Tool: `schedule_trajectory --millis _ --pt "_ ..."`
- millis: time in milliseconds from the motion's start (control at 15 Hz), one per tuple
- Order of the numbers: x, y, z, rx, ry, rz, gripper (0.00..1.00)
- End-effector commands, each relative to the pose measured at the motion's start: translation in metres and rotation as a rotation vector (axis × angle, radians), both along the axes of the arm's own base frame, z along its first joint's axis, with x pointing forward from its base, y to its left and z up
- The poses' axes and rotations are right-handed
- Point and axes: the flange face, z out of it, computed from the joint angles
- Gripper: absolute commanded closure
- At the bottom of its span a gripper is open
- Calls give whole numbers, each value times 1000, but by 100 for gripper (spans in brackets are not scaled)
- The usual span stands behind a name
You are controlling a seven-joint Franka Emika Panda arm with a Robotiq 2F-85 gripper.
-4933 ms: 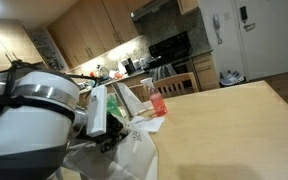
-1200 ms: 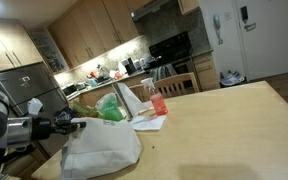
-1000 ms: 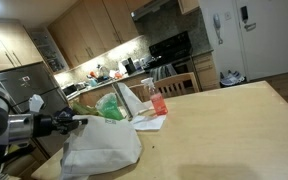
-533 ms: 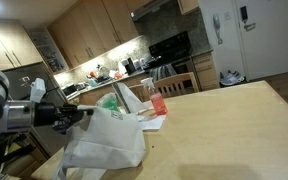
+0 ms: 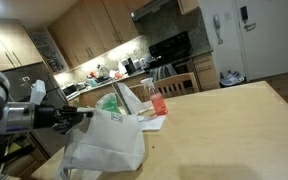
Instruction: Move the bag backwards
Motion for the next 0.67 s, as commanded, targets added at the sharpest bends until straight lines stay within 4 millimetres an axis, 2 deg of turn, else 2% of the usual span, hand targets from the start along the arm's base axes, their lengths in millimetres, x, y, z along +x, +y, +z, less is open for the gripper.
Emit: schedule_trajectory --millis 0,200,333,600 --pt "-5 12 30 148 52 33 99" --pt "-12 14 68 301 113 55 99" --pt "-15 9 96 403 150 56 99" --pt "-6 -15 141 608 187 9 99"
